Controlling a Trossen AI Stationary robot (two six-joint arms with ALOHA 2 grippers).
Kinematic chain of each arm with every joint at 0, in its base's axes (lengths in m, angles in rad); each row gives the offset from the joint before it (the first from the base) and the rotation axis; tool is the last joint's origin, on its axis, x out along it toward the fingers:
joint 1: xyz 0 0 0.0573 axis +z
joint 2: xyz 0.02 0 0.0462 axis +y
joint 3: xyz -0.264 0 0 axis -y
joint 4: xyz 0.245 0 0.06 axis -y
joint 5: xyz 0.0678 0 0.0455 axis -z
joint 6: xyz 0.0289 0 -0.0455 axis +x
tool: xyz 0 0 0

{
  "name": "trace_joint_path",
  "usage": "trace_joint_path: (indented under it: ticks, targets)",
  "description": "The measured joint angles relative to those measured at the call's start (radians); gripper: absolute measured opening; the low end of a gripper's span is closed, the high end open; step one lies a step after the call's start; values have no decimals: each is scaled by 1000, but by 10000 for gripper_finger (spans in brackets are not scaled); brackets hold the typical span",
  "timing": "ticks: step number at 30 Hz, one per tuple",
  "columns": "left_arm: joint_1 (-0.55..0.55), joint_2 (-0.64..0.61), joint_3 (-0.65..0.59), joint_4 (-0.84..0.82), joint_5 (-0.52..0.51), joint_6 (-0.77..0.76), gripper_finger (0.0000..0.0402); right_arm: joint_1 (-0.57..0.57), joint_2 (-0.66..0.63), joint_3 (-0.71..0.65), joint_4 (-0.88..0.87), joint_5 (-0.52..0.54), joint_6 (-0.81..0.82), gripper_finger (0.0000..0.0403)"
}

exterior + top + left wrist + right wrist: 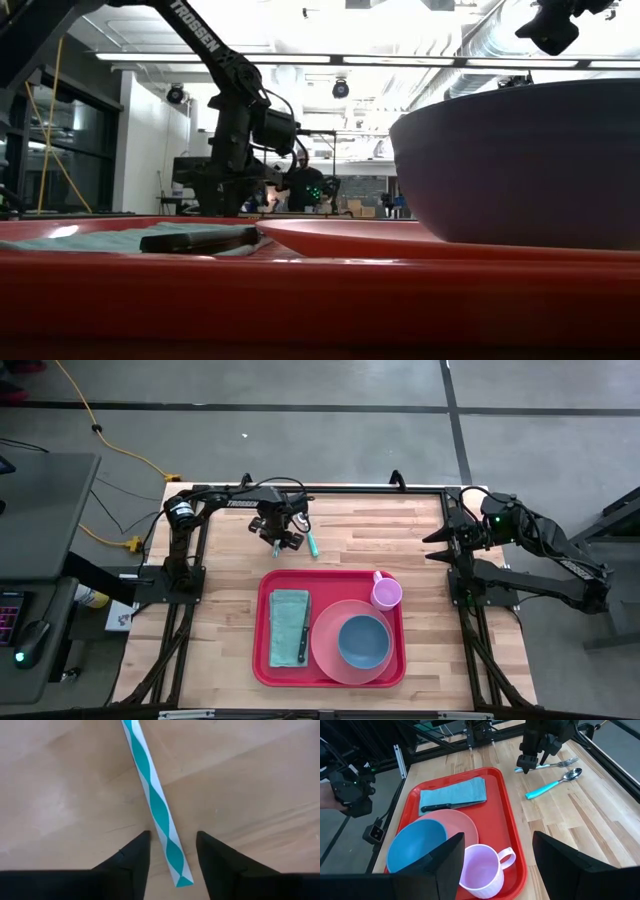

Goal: Set up tray
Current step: Put the blue and white patterned fork on top of the napkin to the left of the black knife

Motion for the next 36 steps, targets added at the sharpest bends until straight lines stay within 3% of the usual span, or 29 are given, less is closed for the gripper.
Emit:
trace_joint_path:
  ticks: [13,27,36]
  targets:
    - [0,-2,-6,7,-4,26,28,0,0,0,-4,-9,-1,213]
    - [-1,-28,-14,-10,-63,29,27,0,0,0,-17,-9,-4,213]
    - [-5,-195,-13,-43,-81,52,27,0,0,0,-16,-9,-6,213]
